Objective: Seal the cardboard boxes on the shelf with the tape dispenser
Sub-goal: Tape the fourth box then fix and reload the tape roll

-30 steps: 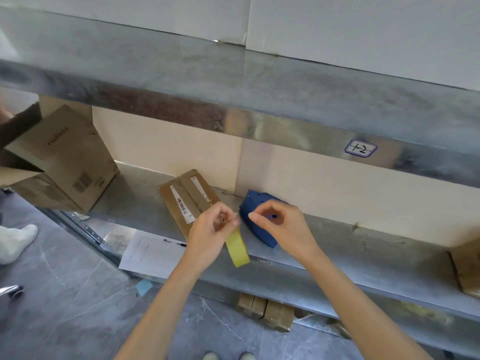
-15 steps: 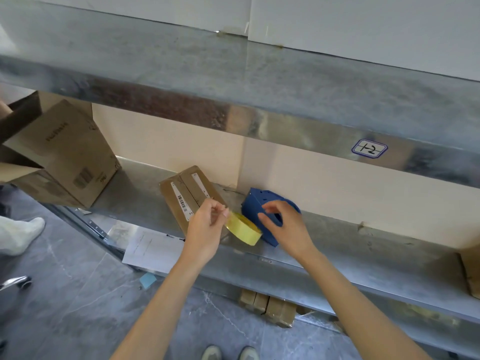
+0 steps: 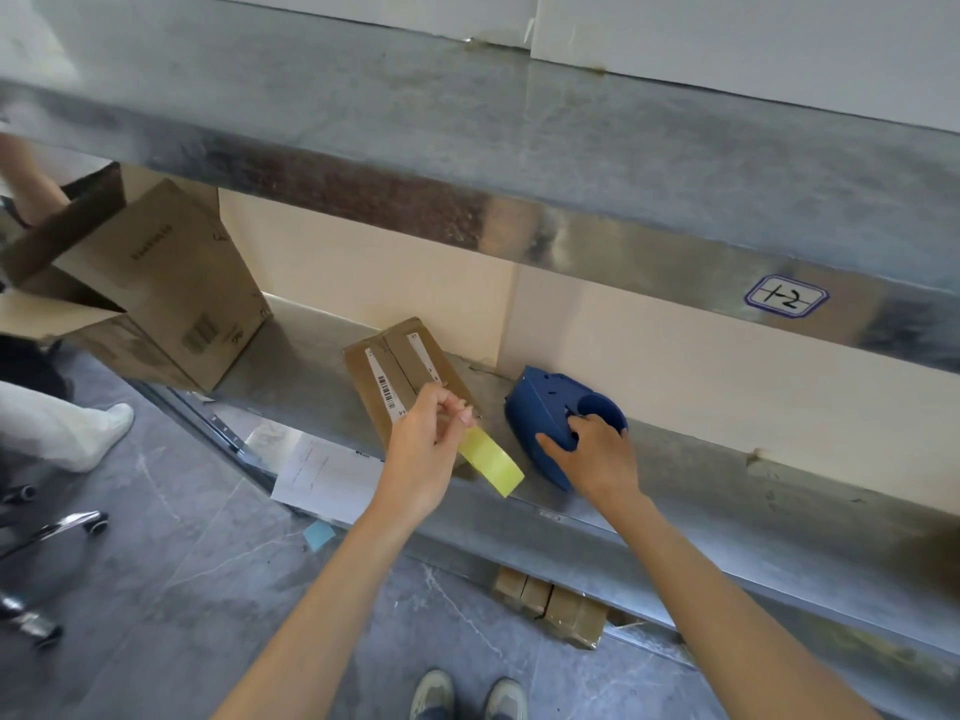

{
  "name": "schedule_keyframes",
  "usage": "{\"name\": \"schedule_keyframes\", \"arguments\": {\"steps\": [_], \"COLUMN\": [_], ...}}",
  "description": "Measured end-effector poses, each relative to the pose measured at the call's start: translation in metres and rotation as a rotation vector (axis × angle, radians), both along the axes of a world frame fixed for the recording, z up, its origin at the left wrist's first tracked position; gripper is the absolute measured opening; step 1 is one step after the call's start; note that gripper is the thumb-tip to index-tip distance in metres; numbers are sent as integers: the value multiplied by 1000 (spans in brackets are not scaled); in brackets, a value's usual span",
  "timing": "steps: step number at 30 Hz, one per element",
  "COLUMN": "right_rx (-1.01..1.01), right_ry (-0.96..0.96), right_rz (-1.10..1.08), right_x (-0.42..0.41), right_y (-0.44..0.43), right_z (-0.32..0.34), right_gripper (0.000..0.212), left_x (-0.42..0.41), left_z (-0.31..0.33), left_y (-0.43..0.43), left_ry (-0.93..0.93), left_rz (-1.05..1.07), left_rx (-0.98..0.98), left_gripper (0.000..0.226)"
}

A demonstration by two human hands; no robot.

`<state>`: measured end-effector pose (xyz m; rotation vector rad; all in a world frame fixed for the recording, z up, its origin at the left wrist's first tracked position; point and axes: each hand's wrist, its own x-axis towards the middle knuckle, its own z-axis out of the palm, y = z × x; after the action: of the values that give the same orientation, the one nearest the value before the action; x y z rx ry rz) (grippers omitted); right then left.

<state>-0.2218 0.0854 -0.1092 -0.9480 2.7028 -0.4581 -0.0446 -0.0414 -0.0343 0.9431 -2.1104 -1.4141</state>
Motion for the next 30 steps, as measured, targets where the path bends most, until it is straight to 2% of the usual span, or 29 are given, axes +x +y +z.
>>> {"name": "schedule_keyframes", "arguments": {"steps": [2, 4, 7, 11, 13, 14, 17, 24, 30], "right_rx": [62, 22, -142, -476, -592, -645, -734, -658, -690], "right_ry": [0, -85, -406, -831, -964, -1016, -1080, -1063, -1150], "right_rz": [31, 47, 20, -78, -79, -101, -150, -45, -99], "right_x": [-2, -6, -7, 7, 14, 17, 23, 31, 30], "right_y": [-2, -1, 9, 33, 43, 46, 48, 49, 44], "right_z": [-2, -2, 12, 55, 70, 74, 84, 97, 96], "right_gripper": [40, 44, 46, 21, 23, 31, 52, 39, 51], "left_x": [1, 2, 0, -6, -10, -11, -16, -21, -15], "left_z": [-2, -3, -3, -4, -5, -4, 2, 17, 23], "left_y": [-1, -2, -4, -4, -3, -3, -3, -9, -12], "left_ry": [-12, -11, 8, 10, 7, 6, 35, 108, 148], "left_rz": [15, 37, 56, 25, -5, -15, -43, -105, -114], "left_rx": [2, 34, 109, 122, 120, 125, 153, 214, 365], "left_gripper": [11, 8, 11, 17, 17, 17, 16, 18, 11]}}
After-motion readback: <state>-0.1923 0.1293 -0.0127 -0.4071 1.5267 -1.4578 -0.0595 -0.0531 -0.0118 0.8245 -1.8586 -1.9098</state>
